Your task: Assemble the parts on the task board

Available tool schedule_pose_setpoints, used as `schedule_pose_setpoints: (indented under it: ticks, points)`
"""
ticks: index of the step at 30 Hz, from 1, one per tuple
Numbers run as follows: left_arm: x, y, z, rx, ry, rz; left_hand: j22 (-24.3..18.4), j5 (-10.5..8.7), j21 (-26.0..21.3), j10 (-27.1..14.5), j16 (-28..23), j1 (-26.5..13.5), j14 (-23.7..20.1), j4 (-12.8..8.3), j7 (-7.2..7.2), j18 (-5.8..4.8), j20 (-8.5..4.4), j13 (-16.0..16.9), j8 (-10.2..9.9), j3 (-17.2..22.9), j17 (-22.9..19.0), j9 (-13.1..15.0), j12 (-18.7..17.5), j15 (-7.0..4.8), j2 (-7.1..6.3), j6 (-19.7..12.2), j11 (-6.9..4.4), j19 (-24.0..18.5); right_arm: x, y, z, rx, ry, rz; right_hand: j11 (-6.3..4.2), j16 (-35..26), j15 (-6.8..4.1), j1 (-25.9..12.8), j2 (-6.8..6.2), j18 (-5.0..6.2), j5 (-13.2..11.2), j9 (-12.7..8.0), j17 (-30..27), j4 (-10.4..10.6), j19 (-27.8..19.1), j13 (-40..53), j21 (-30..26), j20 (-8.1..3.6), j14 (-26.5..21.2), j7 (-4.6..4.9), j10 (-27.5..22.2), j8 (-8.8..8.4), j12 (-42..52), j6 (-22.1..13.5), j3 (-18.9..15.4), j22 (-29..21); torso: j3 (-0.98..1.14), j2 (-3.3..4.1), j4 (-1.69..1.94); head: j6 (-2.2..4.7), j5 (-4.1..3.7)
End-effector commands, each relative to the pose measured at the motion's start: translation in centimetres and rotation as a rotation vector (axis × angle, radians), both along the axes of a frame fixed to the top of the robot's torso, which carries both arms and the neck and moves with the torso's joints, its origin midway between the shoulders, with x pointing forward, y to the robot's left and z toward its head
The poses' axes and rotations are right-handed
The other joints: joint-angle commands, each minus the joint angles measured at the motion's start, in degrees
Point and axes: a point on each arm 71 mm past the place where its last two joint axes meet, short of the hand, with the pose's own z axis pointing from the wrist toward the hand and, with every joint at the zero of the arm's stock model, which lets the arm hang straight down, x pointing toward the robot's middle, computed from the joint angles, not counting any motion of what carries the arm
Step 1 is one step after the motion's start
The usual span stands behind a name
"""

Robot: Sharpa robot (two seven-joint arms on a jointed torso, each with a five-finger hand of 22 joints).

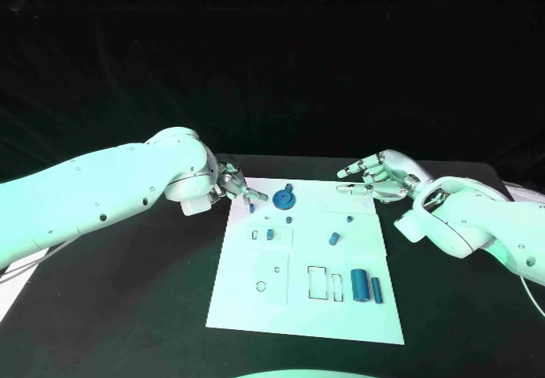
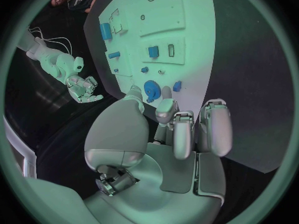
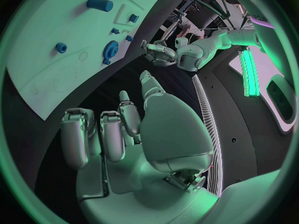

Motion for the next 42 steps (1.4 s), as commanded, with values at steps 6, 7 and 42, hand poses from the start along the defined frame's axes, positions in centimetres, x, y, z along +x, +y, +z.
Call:
schedule_pose_setpoints:
  ticks: [6, 7, 42]
  points:
    - [2.3, -0.4, -1.4, 0.108, 0.018, -0.01, 3.6, 0.06, 1.2, 1.6, 0.2, 2.1, 6.0, 0.0, -0.47, 0.1, 0.2, 1.3, 0.3, 0.4, 15.1, -0.9, 2.1, 0.29, 0.69, 2.0, -0.31, 1.0, 0.0, 0.3, -0.2, 0.0, 0.008, 0.016, -0.36, -0.2, -0.15, 0.1, 0.42, 0.67, 0.3, 0.1, 8.6, 0.0, -0.3, 0.6, -0.4, -0.17, 4.5, 0.08, 0.0, 0.22, -0.4, 0.4, -0.3, 2.6, -0.07, 0.14, -0.1, 0.15, 0.34]
    - [2.5, -0.4, -1.6, 0.12, 0.022, -0.012, 3.9, 0.04, 1.3, 1.9, 0.2, 2.0, 6.0, 0.0, -0.58, 0.05, 0.14, 1.6, 0.4, 0.4, 15.1, -1.0, 2.4, 0.22, 0.73, 2.4, -0.41, 1.1, 0.0, 0.3, -0.2, 0.0, 0.008, 0.016, -0.36, -0.2, -0.15, 0.1, 0.42, 0.67, 0.3, 0.1, 8.6, 0.0, -0.3, 0.6, -0.4, -0.17, 4.5, 0.08, 0.0, 0.22, -0.4, 0.4, -0.3, 2.6, -0.07, 0.18, -0.16, 0.16, 0.43]
    - [4.1, -1.0, -3.3, 0.206, 0.048, -0.027, 6.3, 0.08, 2.9, 4.1, 0.2, 5.2, 6.0, -0.4, -2.2, -0.51, -1.15, 3.2, 3.6, 2.2, 15.1, -1.0, 4.9, -1.08, 4.85, 4.8, -1.88, 2.4, 0.1, 0.4, -0.3, 0.0, 0.01, 0.018, -0.36, -0.2, -0.15, 0.0, 0.47, 0.66, 0.3, 0.1, 8.7, 0.0, -0.2, 0.6, -0.3, -0.17, 4.5, 0.08, 0.0, 0.22, -0.3, 0.4, -0.4, 2.6, -0.09, 0.22, -0.34, -0.15, 1.25]
